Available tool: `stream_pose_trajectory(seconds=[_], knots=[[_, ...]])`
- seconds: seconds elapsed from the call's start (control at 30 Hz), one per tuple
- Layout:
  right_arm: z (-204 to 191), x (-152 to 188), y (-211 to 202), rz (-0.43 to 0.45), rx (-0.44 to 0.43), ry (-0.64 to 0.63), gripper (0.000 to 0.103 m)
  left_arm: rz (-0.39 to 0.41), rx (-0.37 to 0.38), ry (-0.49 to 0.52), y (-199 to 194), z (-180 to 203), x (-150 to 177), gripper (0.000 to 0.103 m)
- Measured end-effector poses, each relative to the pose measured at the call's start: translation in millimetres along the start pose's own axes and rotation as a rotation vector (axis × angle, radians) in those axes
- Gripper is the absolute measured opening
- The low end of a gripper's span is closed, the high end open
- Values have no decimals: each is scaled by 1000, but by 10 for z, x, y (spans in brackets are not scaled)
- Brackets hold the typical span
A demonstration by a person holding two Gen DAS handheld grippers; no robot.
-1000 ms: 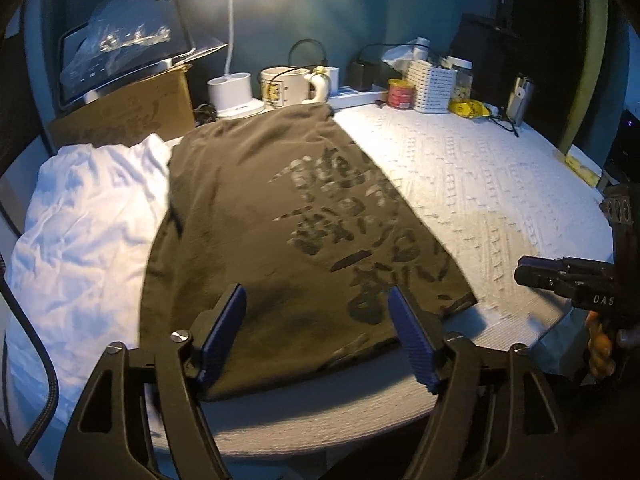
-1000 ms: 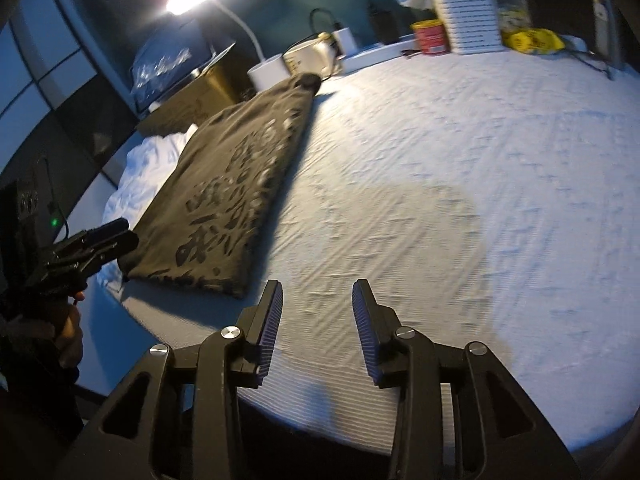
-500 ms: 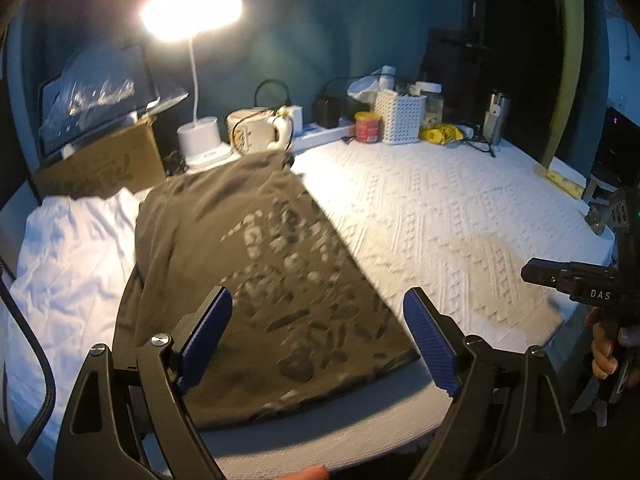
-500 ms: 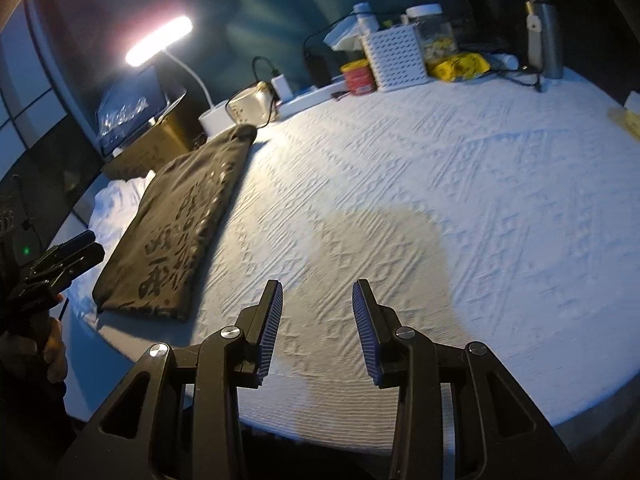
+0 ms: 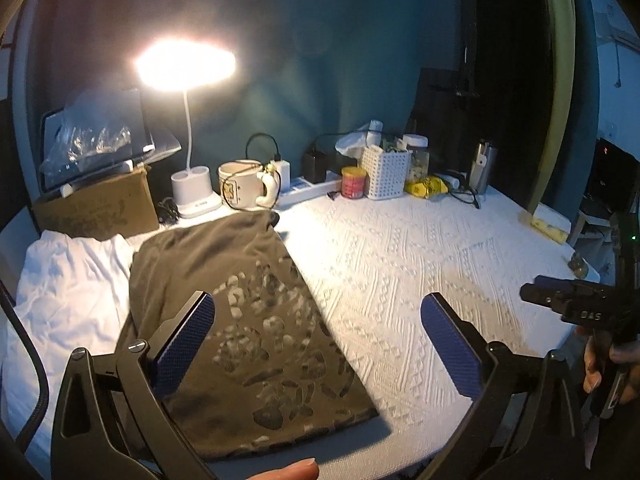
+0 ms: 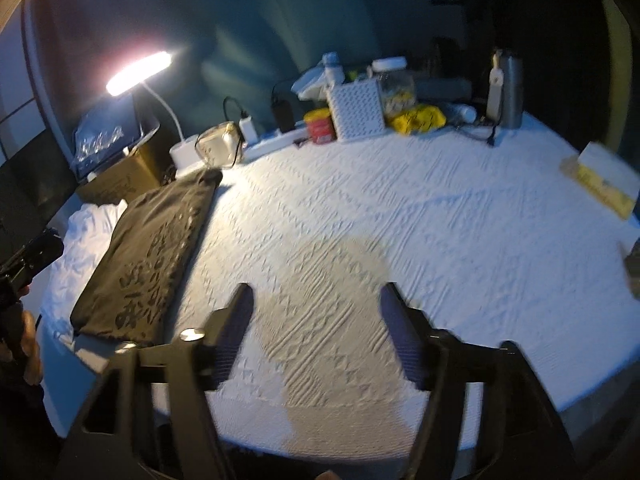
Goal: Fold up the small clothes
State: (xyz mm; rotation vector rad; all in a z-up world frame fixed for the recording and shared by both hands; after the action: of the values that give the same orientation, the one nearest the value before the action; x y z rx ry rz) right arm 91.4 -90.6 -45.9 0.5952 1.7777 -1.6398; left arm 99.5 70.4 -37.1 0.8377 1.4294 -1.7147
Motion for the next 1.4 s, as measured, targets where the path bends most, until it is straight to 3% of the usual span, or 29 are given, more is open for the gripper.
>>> stream_pose_trajectory(seconds=[0.37, 0.73, 1.4], knots=[[73, -428, -352, 121, 83, -52, 72, 126, 26, -1, -184, 1, -345, 102], [-18, -767, -776, 237, 132, -85, 72, 177, -3, 5, -402, 5, -563, 102], [-553, -1138, -1398, 395, 103, -168, 72, 357, -114, 2, -1171, -327, -770, 102]])
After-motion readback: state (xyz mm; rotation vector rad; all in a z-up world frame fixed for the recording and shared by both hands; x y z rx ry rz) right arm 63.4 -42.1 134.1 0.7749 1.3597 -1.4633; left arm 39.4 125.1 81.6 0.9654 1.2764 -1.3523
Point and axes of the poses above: each gripper's, at about its wrist camera, not at the fingertips, and y roughly the way its jaws point, z to its right, x to its underside, the point moved 9 cm from there along y, roughly the way its jaws point, and after that the axes turned 12 degrees about x, right-handed, at the moved point
